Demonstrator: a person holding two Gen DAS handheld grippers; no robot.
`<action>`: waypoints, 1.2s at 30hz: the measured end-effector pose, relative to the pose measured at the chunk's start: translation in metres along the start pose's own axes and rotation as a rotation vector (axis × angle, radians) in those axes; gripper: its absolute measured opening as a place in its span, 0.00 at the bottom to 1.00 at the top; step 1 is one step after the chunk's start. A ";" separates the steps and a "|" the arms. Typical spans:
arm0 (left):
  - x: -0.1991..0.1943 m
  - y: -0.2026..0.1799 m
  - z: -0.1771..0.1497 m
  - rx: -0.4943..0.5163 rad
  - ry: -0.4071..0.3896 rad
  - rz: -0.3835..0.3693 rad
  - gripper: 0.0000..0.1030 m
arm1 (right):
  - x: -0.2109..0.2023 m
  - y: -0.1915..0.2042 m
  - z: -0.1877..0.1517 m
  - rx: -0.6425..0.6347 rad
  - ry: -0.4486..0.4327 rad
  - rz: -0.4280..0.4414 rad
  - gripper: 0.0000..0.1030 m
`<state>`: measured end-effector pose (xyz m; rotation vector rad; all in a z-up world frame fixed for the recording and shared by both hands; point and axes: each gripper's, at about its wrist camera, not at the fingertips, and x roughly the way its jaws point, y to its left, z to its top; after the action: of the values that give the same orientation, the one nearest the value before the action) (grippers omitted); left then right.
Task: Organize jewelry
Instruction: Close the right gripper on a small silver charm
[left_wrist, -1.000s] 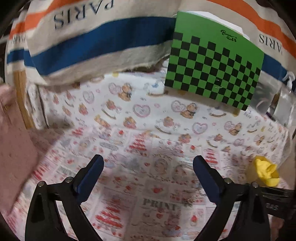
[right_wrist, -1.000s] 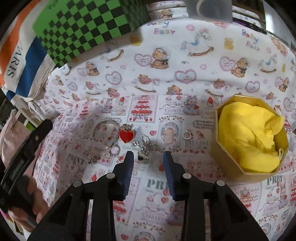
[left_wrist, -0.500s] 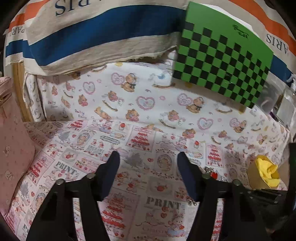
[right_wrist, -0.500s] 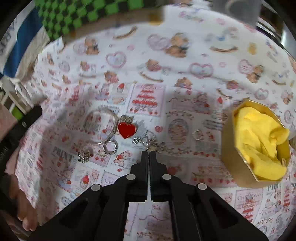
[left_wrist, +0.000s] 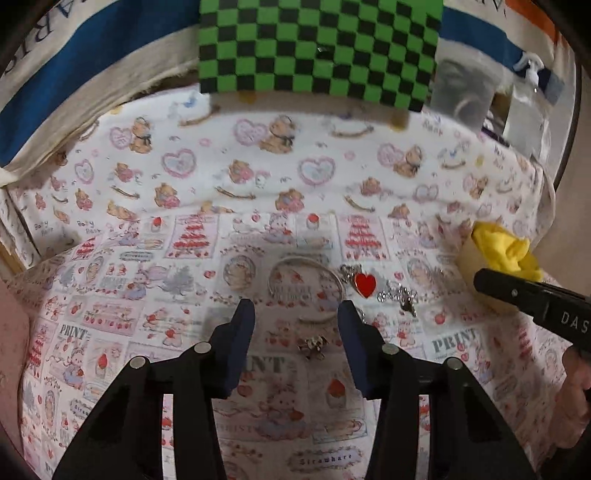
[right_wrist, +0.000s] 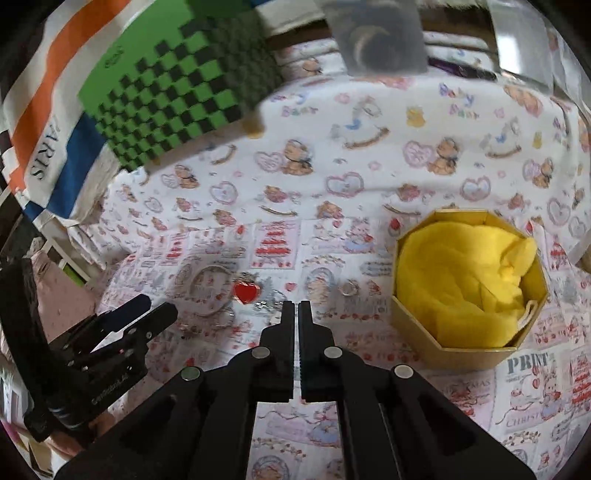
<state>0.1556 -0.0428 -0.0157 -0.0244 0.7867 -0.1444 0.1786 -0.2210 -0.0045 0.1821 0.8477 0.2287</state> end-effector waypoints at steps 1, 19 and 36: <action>0.001 0.000 -0.001 0.001 0.005 0.003 0.44 | 0.003 0.000 0.000 0.002 0.010 0.001 0.02; 0.015 0.017 -0.003 -0.113 0.113 -0.118 0.08 | 0.002 -0.014 -0.006 0.033 0.048 0.016 0.09; -0.008 0.054 0.006 -0.209 0.000 -0.019 0.08 | 0.037 0.014 -0.004 0.011 0.158 -0.065 0.19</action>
<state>0.1607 0.0112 -0.0099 -0.2300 0.7989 -0.0792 0.1973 -0.1972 -0.0299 0.1480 1.0107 0.1789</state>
